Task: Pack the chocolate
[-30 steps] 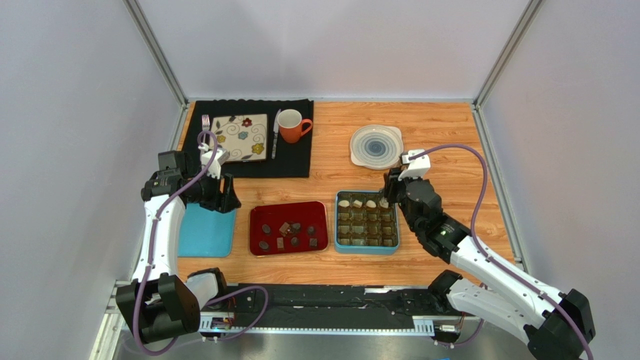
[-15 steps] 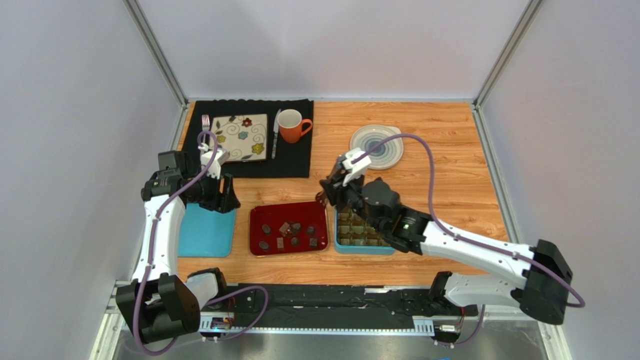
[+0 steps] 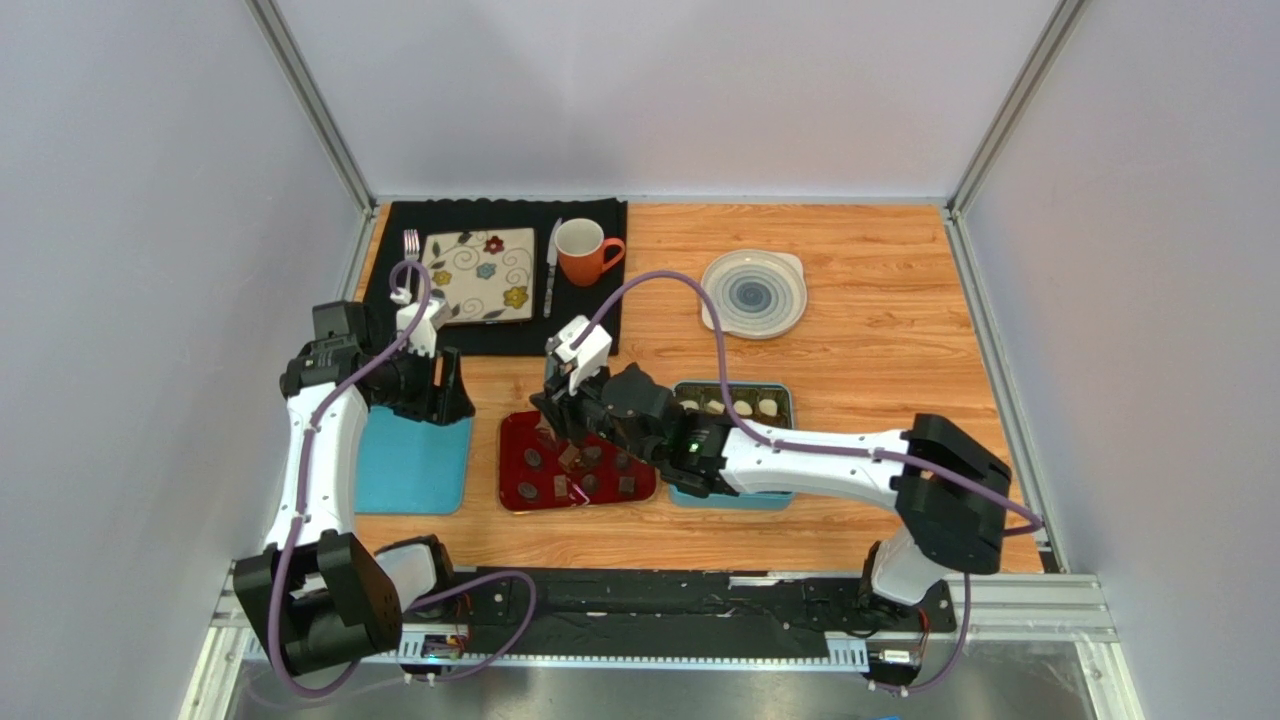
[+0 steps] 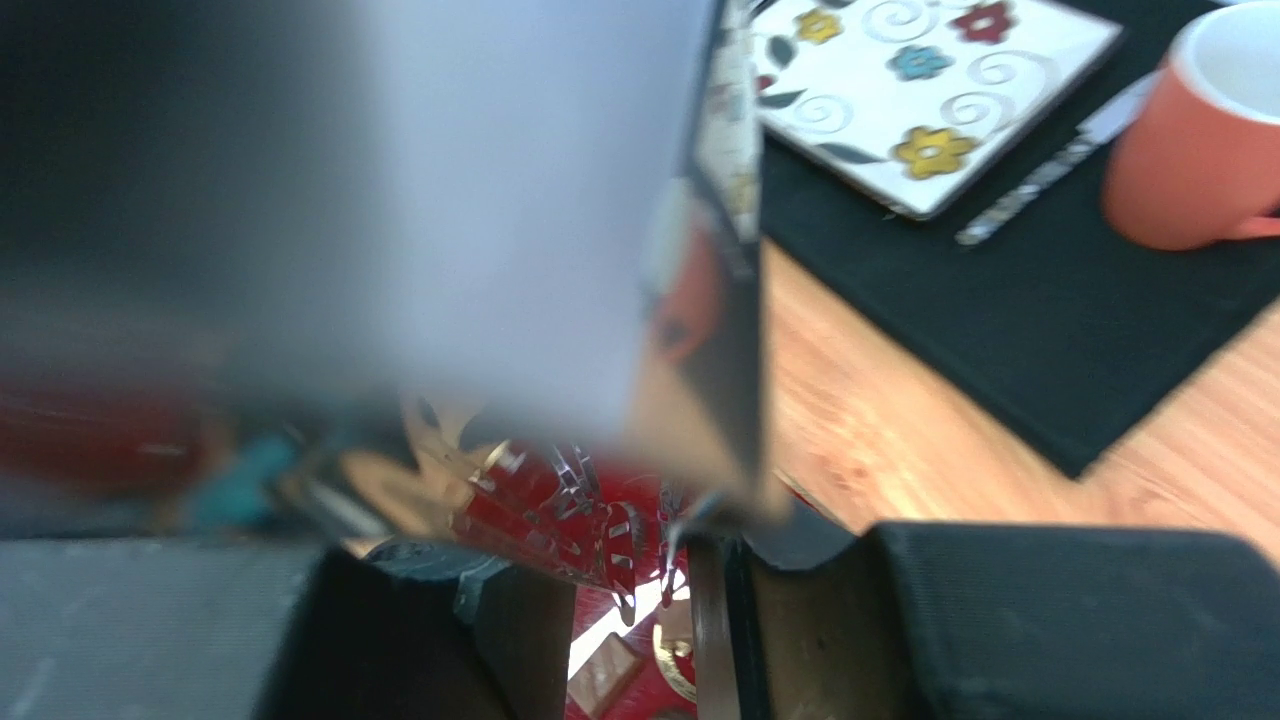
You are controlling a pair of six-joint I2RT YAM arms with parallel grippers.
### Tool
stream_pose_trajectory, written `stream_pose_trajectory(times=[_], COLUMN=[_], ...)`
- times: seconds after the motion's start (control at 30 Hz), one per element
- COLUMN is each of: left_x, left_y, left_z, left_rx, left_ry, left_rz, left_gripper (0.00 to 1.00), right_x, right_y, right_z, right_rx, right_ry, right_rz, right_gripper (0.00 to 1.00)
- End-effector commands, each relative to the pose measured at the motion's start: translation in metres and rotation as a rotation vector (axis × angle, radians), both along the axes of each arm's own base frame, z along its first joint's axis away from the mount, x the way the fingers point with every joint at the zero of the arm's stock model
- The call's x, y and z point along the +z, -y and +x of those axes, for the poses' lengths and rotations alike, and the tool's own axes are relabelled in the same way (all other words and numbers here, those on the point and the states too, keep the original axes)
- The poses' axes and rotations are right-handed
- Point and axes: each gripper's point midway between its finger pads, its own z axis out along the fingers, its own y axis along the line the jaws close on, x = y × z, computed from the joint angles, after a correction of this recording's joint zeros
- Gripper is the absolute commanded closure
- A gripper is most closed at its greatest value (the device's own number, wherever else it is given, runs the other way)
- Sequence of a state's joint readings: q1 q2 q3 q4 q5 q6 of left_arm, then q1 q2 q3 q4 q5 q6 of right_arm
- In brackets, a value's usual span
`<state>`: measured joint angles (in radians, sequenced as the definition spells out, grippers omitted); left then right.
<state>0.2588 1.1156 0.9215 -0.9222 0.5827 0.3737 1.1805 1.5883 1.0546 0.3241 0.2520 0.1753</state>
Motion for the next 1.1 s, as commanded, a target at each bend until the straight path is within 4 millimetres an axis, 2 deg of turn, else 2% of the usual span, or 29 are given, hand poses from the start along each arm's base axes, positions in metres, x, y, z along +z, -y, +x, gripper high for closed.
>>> stream_pose_trajectory(times=[0.0, 0.2, 0.47, 1.07], left_x=[0.006, 0.005, 0.011, 0.017], left_y=[-0.008, -0.016, -0.014, -0.012], left_z=[0.011, 0.013, 0.012, 0.01], left_rx=[0.002, 0.03, 0.022, 0.005], left_ry=[0.037, 0.021, 0.033, 0.052], left_rz=[0.008, 0.002, -0.014, -0.014], left_gripper=[0.32, 0.33, 0.32, 0.32], right_x=[0.035, 0.024, 0.007, -0.027], right_y=[-0.027, -0.04, -0.049, -0.058], right_z=[0.0, -0.002, -0.001, 0.005], right_rx=[0.028, 0.041, 0.028, 0.011], right_ry=[0.045, 0.047, 0.045, 0.03], right_rz=[0.117, 0.093, 0.059, -0.015], right_gripper=[0.67, 0.64, 0.56, 0.55])
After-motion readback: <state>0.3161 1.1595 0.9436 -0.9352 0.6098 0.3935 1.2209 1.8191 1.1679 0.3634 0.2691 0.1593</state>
